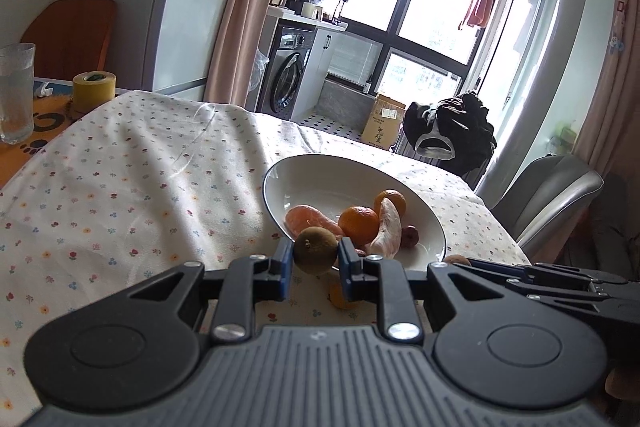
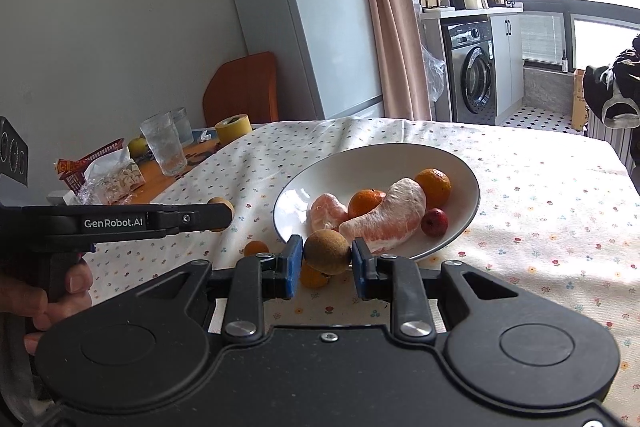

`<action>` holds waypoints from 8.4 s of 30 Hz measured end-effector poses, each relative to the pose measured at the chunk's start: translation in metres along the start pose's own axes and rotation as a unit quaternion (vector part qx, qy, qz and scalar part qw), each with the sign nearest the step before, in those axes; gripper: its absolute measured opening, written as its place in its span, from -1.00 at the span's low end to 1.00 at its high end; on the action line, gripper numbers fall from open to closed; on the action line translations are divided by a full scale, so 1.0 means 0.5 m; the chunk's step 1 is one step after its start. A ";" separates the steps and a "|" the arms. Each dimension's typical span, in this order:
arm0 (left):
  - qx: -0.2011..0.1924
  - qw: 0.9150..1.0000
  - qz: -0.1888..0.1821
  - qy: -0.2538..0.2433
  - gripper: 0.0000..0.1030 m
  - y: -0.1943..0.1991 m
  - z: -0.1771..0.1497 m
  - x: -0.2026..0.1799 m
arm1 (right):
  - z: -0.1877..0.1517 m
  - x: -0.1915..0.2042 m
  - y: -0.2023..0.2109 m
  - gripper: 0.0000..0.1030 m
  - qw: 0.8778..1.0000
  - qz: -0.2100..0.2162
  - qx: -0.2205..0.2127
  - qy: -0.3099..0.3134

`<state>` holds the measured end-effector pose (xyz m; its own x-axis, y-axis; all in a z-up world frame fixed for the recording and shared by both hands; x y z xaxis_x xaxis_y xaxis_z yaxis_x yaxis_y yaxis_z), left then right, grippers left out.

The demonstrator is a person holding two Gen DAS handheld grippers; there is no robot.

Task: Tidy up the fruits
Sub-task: 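Carry the held kiwis over the bowl with both tools, then open both tools to drop the kiwis into the bowl and withdraw, then grasp a small mandarin with the left tool while the right tool grasps another, then carry the held mandarins over the bowl with both tools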

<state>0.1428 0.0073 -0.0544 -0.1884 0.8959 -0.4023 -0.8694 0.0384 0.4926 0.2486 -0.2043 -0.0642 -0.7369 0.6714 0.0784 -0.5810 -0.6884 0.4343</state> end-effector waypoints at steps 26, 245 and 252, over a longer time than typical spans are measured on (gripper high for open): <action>-0.002 1.000 0.013 -0.020 -0.57 -0.084 0.073 -0.020 | 0.083 -0.057 -0.061 -0.52 1.000 -0.006 -0.025 0.007; -0.004 0.995 0.004 -0.103 -0.55 -0.081 0.132 -0.072 | 0.067 -0.101 -0.080 -0.38 0.995 -0.069 -0.036 -0.061; 0.018 0.996 0.013 -0.083 -0.56 -0.138 0.135 -0.058 | 0.082 -0.126 -0.076 -0.29 0.994 -0.066 -0.046 -0.070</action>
<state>0.2391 0.0084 -0.0248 -0.1291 0.9577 -0.2571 -0.8474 0.0281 0.5302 0.3312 -0.2093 -0.0487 -0.6013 0.7843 0.1529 -0.7025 -0.6100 0.3664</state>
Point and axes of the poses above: each gripper's, at about its wrist camera, not at the fingertips, and y roughly against the way its jaws point, x to its left, z to its top, the point moved 4 cm from there along -y, roughly the way its jaws point, and after that the axes turned 9 degrees about y, right-handed, at the moved point
